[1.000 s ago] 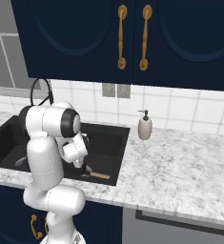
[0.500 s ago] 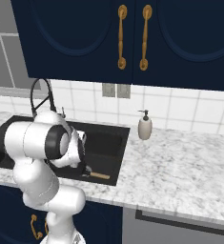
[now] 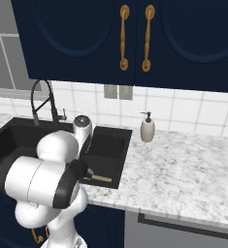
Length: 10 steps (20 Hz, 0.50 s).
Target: Pick the pan and sponge and place them into the sink. Then turn on the water.
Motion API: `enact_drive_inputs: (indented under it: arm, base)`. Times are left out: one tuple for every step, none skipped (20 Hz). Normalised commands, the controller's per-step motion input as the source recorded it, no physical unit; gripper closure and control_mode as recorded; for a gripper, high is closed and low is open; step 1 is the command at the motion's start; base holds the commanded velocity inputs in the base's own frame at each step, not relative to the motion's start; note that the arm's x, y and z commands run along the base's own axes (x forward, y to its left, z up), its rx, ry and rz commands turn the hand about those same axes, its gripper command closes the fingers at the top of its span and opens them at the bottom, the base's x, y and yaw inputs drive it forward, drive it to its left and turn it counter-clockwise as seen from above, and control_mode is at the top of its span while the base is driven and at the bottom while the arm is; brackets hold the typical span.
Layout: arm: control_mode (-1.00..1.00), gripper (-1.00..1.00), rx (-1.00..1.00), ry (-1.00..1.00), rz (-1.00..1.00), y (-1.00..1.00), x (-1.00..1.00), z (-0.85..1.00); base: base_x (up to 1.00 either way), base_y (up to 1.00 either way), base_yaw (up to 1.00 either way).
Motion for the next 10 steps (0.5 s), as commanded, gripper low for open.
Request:
enact_drive_inputs:
  arm:
    - [-1.0, -1.0, 0.19, 0.15, -0.1, -0.17, 0.0, 1.0]
    - [-1.0, -1.0, 0.18, 0.14, -0.11, -0.14, 0.0, 1.0]
    - [-1.0, -1.0, 0.18, 0.13, -0.14, -0.14, 0.0, 1.0]
    - [-1.0, -1.0, 0.18, 0.13, -0.17, -0.12, 0.0, 1.0]
    - [-1.0, -1.0, 0.17, 0.11, -0.19, -0.05, -0.01, 0.94]
    - [-1.0, -1.0, 0.13, 0.06, -0.21, 0.0, -0.21, 0.68]
    - [-1.0, -1.0, 0.08, 0.04, -0.25, 0.0, -0.31, 0.31]
    - [-1.0, -1.0, 0.03, 0.0, -0.25, 0.0, -0.33, 0.04]
    - [-1.0, -1.0, 0.0, 0.0, -0.26, 0.0, -0.36, 0.0]
    - [-1.0, -1.0, 0.0, 0.0, -0.26, 0.0, -0.31, 0.0]
  base:
    - [0.0, 0.0, 0.0]
    - [0.0, 0.0, 0.0]
    - [0.0, 0.0, 0.0]
    - [0.0, 0.0, 0.0]
    - [0.0, 0.0, 0.0]
    - [0.0, 0.0, 0.0]
    - [0.0, 0.0, 0.0]
    - [0.0, 0.0, 0.0]
    - [0.0, 0.0, 0.0]
    - [0.0, 0.0, 0.0]
